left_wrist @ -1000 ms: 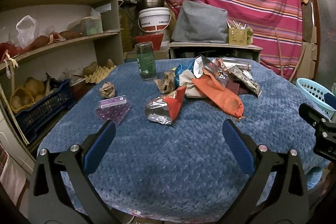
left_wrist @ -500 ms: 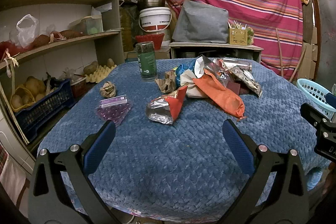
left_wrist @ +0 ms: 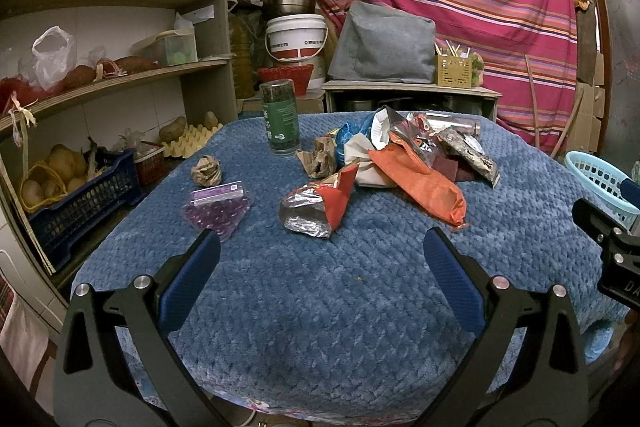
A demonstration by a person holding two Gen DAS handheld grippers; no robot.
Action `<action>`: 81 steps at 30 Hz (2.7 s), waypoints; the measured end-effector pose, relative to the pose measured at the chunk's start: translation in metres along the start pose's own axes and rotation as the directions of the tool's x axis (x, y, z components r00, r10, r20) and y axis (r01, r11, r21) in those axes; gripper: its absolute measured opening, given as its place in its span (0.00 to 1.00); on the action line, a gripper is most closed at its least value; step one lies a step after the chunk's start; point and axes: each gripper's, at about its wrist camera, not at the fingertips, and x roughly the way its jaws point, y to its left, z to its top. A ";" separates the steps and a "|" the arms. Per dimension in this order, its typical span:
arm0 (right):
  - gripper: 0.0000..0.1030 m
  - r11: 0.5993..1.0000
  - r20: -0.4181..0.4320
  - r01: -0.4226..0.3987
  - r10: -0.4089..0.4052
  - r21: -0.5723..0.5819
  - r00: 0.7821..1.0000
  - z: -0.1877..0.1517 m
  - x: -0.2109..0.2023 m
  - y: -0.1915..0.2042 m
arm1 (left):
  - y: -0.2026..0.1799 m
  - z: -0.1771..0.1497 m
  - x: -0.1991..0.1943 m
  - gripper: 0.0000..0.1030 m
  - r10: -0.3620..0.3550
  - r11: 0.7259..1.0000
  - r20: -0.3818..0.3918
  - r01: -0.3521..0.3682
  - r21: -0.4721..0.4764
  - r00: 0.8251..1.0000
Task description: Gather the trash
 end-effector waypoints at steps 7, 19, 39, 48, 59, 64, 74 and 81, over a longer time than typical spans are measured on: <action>0.96 1.000 0.000 0.000 0.000 -0.002 1.000 0.000 0.000 0.000 | 0.000 0.000 0.000 0.96 0.000 1.000 0.001 0.000 -0.001 1.000; 0.96 1.000 0.002 0.005 -0.004 -0.001 1.000 -0.001 -0.001 -0.004 | 0.001 0.000 0.000 0.96 -0.001 1.000 0.000 0.001 -0.003 1.000; 0.96 1.000 -0.002 0.023 -0.022 0.013 1.000 0.002 -0.001 -0.016 | 0.005 0.000 0.001 0.96 0.000 1.000 -0.005 0.000 -0.006 1.000; 0.96 0.999 -0.015 0.031 -0.031 0.013 0.999 0.011 0.007 -0.017 | 0.006 0.009 0.003 0.96 0.008 1.000 -0.003 -0.008 0.007 1.000; 0.96 0.999 0.026 0.033 -0.034 0.036 0.999 0.032 0.014 -0.027 | 0.012 0.029 0.023 0.96 -0.006 0.999 -0.034 0.007 0.042 0.999; 0.96 0.999 0.026 0.036 -0.036 0.014 0.999 0.052 0.031 -0.027 | 0.012 0.045 0.040 0.96 -0.034 0.998 -0.043 0.036 0.044 0.998; 0.96 0.998 -0.043 0.058 -0.059 -0.017 0.997 0.089 0.090 -0.026 | 0.015 0.057 0.094 0.96 -0.063 0.998 -0.095 0.064 0.004 0.993; 0.96 0.998 -0.119 0.067 -0.065 0.007 0.991 0.076 0.124 -0.034 | 0.014 0.042 0.123 0.83 -0.059 0.995 -0.195 0.073 0.064 0.979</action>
